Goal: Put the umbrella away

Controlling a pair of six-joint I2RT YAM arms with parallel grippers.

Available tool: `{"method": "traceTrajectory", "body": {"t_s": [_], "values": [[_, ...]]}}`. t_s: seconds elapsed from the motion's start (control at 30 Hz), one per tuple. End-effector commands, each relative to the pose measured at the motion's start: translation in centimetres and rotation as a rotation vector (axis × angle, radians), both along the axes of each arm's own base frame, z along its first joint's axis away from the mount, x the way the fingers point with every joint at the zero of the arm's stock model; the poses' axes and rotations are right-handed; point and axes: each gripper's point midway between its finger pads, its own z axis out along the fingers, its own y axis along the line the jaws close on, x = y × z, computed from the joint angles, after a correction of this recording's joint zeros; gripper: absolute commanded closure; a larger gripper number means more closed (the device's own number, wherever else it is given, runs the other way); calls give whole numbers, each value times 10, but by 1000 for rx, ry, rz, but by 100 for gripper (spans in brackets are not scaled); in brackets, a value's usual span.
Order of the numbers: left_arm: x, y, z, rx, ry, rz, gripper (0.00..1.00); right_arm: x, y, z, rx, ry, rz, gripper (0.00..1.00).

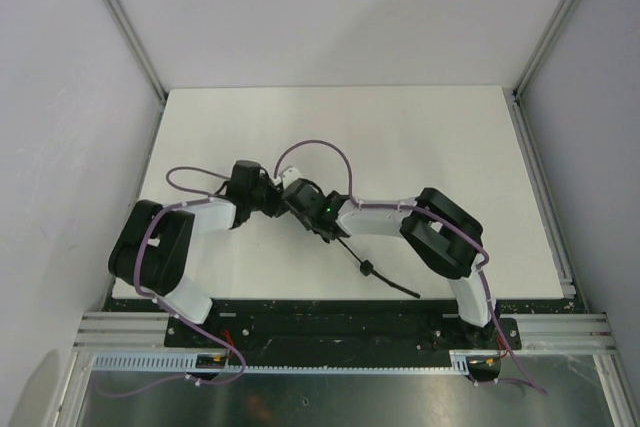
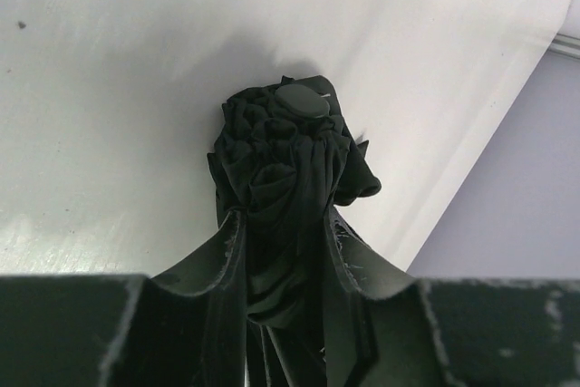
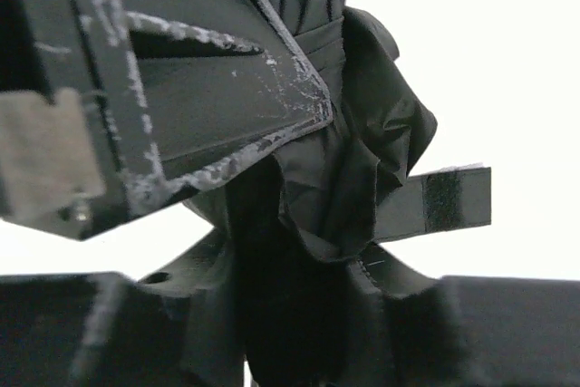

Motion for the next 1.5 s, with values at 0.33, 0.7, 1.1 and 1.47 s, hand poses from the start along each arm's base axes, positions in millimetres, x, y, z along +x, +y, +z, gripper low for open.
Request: {"method": "traceTrajectory", "body": {"t_s": [0.33, 0.7, 1.1, 1.47], "values": [[-49, 13, -34, 93, 182, -64, 4, -25, 9, -13, 396, 464, 202, 100], [-31, -6, -19, -1, 88, -88, 41, -28, 32, 43, 506, 358, 269, 100], [-18, -16, 9, -61, -68, -120, 90, -54, 48, 82, 529, 299, 302, 100], [-22, -17, 26, -124, -110, -95, 24, -43, 35, 104, 580, 311, 206, 100]]}}
